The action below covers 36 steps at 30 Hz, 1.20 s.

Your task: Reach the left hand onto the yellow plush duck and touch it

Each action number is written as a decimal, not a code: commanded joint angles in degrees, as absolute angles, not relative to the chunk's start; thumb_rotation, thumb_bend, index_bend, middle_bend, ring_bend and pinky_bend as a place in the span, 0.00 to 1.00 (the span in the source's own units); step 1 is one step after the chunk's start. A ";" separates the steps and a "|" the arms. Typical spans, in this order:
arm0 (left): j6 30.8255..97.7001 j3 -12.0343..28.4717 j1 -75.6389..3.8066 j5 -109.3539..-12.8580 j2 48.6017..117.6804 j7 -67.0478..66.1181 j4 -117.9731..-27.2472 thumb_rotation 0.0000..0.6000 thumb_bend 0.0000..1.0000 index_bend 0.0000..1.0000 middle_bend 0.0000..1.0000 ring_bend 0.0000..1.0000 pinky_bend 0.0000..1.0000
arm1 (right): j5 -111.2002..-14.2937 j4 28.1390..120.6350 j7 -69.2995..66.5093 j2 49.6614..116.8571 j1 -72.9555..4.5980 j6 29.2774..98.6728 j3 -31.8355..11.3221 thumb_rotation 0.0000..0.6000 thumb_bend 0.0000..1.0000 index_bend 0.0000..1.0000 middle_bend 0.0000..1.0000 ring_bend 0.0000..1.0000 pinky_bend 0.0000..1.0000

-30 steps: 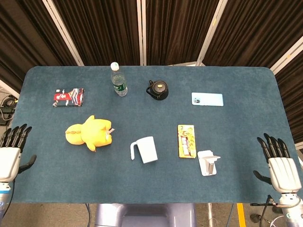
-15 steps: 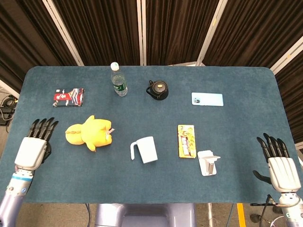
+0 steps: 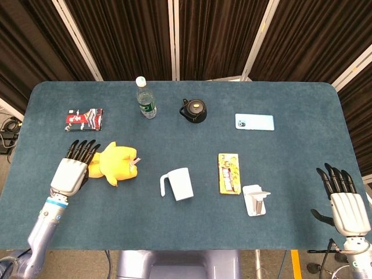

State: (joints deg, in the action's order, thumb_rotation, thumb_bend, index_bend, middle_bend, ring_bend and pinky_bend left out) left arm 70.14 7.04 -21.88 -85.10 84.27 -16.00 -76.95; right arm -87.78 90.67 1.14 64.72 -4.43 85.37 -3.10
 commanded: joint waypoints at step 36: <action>61.14 7.30 -28.70 -76.03 97.91 -18.41 -68.13 1.00 1.00 0.00 0.00 0.00 0.00 | -87.80 91.13 -0.01 64.50 -4.75 84.26 -2.62 1.00 0.03 0.00 0.00 0.00 0.00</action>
